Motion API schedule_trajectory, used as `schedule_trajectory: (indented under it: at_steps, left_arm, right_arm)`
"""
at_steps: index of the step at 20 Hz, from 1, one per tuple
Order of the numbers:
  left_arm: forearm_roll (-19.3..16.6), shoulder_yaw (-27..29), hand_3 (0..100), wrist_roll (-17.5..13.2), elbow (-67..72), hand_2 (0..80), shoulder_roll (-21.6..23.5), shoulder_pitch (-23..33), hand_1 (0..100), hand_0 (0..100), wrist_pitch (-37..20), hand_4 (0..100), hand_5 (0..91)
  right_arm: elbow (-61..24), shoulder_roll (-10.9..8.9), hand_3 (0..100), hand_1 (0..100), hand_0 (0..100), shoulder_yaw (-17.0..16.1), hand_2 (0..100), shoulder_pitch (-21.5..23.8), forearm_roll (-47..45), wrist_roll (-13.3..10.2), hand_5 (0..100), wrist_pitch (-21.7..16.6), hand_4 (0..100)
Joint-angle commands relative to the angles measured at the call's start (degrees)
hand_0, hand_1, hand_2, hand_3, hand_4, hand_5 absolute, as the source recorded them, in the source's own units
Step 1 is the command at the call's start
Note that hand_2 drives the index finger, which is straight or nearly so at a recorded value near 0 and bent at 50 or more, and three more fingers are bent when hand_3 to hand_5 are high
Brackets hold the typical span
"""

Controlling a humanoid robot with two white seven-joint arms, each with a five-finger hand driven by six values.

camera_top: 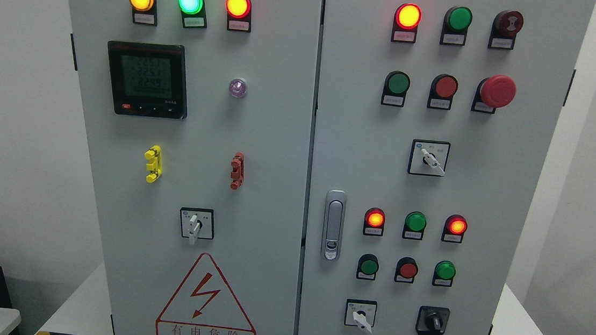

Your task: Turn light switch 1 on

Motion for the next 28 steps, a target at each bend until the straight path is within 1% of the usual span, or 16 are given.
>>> schedule_trajectory:
  at_steps: [1, 17, 20, 21, 24, 26, 28]
  left_arm:
    - [0.0, 0.0, 0, 0.0, 0.0, 0.0, -0.1, -0.2, 0, 40, 0.0, 0, 0.0]
    - [0.0, 0.3, 0, 0.0, -1.6, 0.0, -0.4, -0.2, 0, 40, -0.3, 0, 0.0]
    - [-0.4, 4.7, 0, 0.1, -4.0, 0.0, -0.4, 0.0, 0, 40, -0.3, 0, 0.0]
    - [-0.7, 5.3, 0, 0.1, -5.1, 0.0, -0.4, 0.1, 0, 40, -0.2, 0, 0.0]
    - [-0.7, 5.3, 0, 0.3, -7.2, 0.0, -0.3, 0.9, 0, 39, -0.3, 0, 0.0]
    - [-0.7, 5.7, 0, 0.5, -10.2, 0.0, -0.1, 2.6, 0, 39, -0.6, 0, 0.0]
    - [-0.7, 9.5, 0, 0.5, -13.6, 0.0, -0.1, 4.1, 0, 39, -0.7, 0, 0.0]
  right_arm:
    - [0.0, 0.00, 0, 39, 12, 1.1, 0, 0.0, -1.5, 0.0, 0, 0.0, 0]
    - [0.0, 0.00, 0, 39, 12, 1.1, 0, 0.0, -1.5, 0.0, 0, 0.0, 0]
    - [0.0, 0.00, 0, 39, 12, 1.1, 0, 0.0, -1.5, 0.0, 0, 0.0, 0]
    - [0.0, 0.00, 0, 39, 12, 1.1, 0, 0.0, -1.5, 0.0, 0, 0.0, 0]
    - [0.0, 0.00, 0, 39, 12, 1.1, 0, 0.0, -1.5, 0.0, 0, 0.0, 0]
    - [0.0, 0.00, 0, 39, 12, 1.1, 0, 0.0, -1.5, 0.0, 0, 0.0, 0]
    - [0.0, 0.00, 0, 39, 12, 1.1, 0, 0.0, -1.5, 0.0, 0, 0.0, 0]
